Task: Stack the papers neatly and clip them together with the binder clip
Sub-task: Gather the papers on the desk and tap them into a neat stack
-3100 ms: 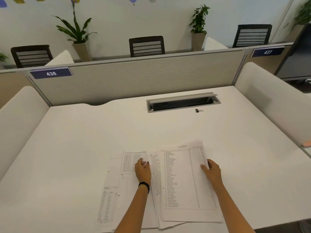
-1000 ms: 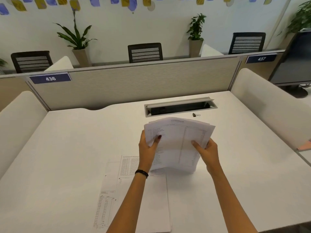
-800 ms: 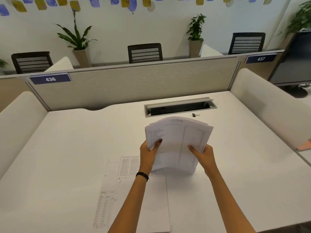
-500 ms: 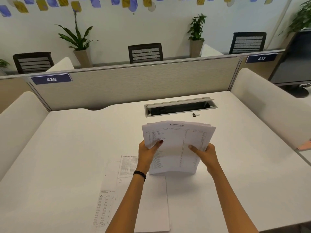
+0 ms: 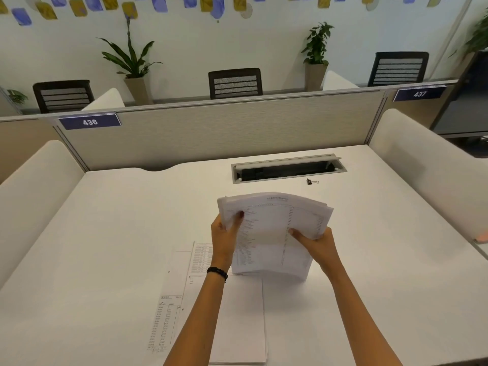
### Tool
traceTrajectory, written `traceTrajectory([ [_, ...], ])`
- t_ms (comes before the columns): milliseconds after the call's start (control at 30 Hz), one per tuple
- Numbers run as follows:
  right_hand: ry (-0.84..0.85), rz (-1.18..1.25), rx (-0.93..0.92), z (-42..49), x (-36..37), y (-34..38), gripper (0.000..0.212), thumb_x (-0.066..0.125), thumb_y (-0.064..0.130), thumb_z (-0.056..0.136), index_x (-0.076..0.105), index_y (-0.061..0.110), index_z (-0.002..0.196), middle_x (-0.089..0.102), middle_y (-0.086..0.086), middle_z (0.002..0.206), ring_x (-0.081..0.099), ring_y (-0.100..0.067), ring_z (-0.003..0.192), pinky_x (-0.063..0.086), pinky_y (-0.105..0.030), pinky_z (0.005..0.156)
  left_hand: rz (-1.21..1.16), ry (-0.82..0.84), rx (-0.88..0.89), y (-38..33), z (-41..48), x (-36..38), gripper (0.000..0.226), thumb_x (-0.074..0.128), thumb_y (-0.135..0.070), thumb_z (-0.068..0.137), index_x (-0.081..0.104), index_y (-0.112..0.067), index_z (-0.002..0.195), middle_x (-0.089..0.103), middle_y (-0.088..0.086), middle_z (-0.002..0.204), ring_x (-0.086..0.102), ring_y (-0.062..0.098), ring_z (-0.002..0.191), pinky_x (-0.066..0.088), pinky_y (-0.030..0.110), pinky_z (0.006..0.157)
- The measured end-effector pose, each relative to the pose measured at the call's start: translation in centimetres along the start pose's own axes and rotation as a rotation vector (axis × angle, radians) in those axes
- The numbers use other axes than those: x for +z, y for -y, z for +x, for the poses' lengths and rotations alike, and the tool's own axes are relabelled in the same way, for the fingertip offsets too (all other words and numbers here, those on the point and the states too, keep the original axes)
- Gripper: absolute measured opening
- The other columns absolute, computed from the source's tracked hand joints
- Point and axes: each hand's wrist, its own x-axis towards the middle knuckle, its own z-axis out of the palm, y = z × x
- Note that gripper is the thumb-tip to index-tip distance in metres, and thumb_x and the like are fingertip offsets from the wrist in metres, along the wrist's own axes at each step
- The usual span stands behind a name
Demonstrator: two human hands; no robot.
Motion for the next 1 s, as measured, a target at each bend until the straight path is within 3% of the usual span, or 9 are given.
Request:
traceTrajectory([
  [100,0.0,0.002,0.022,-0.1,-0.2,-0.6,0.03,0.076,0.012,0.073,0.065,0.014,0.101,0.069,-0.002,0.097,0.066,-0.018,0.089,0.056,-0.02,0.062,-0.007,-0.057,0.075,-0.9,0.2,0.4,0.062,0.053,-0.078,0.063,0.052,-0.029,0.101,0.062,0.003,0.094,0.064,0.013,0.08,0.054,0.02,0.062],
  [167,0.004,0.001,0.023,-0.1,-0.2,-0.7,0.033,0.076,0.011,0.073,0.065,0.012,0.104,0.069,-0.003,0.099,0.065,-0.018,0.09,0.056,-0.021,0.064,0.01,-0.097,0.149,-1.8,0.7,0.8,0.068,0.047,-0.081,0.063,0.051,-0.025,0.102,0.06,0.006,0.096,0.062,0.016,0.08,0.053,0.019,0.063],
  [233,0.008,0.001,0.019,-0.1,-0.2,-0.8,0.034,0.075,0.01,0.073,0.064,0.012,0.105,0.068,-0.003,0.1,0.065,-0.018,0.091,0.057,-0.021,0.064,0.026,-0.136,0.193,-2.9,1.2,1.3,0.067,0.047,-0.074,0.071,0.052,-0.016,0.104,0.058,0.007,0.094,0.06,0.014,0.078,0.05,0.013,0.058],
  [367,0.005,0.005,0.025,0.0,0.0,-0.6,0.031,0.074,0.011,0.074,0.064,0.015,0.103,0.068,0.0,0.097,0.065,-0.016,0.089,0.057,-0.021,0.063,0.083,-0.218,0.147,-3.5,2.1,1.8,0.021,0.054,-0.034,0.089,0.053,-0.014,0.097,0.058,0.002,0.085,0.06,0.015,0.074,0.049,0.011,0.052],
  [433,0.014,0.005,0.022,-0.1,0.1,-0.6,0.027,0.074,0.011,0.074,0.065,0.018,0.098,0.068,0.001,0.095,0.065,-0.015,0.088,0.056,-0.02,0.06,0.079,-0.236,0.116,-3.5,2.2,1.8,0.012,0.049,-0.024,0.093,0.054,-0.013,0.094,0.057,-0.001,0.079,0.059,0.014,0.07,0.048,0.014,0.052],
  [667,0.007,0.022,0.034,0.1,0.1,-1.4,0.036,0.075,0.01,0.073,0.064,0.011,0.107,0.068,-0.005,0.102,0.064,-0.019,0.094,0.056,-0.019,0.062,0.05,-0.139,0.076,-1.9,1.3,1.2,0.047,0.022,-0.052,0.082,0.047,-0.018,0.103,0.057,-0.006,0.083,0.058,0.006,0.067,0.048,0.02,0.06],
  [833,0.004,0.032,0.039,0.1,0.8,-1.4,0.035,0.076,0.013,0.073,0.065,0.012,0.106,0.069,-0.004,0.101,0.066,-0.018,0.092,0.058,-0.022,0.066,0.02,-0.092,-0.044,1.5,-0.8,1.2,0.025,0.025,-0.044,0.094,0.048,-0.034,0.095,0.058,-0.004,0.095,0.058,0.016,0.084,0.05,0.026,0.067],
  [1000,-0.028,-0.006,0.017,0.3,1.2,-1.1,0.011,0.07,0.019,0.079,0.066,0.023,0.088,0.07,-0.003,0.089,0.068,-0.019,0.084,0.057,-0.022,0.061,0.097,-0.108,-0.006,2.2,-0.7,1.0,0.026,0.031,-0.032,0.098,0.05,-0.016,0.103,0.06,-0.001,0.097,0.059,0.011,0.078,0.05,0.013,0.057],
])
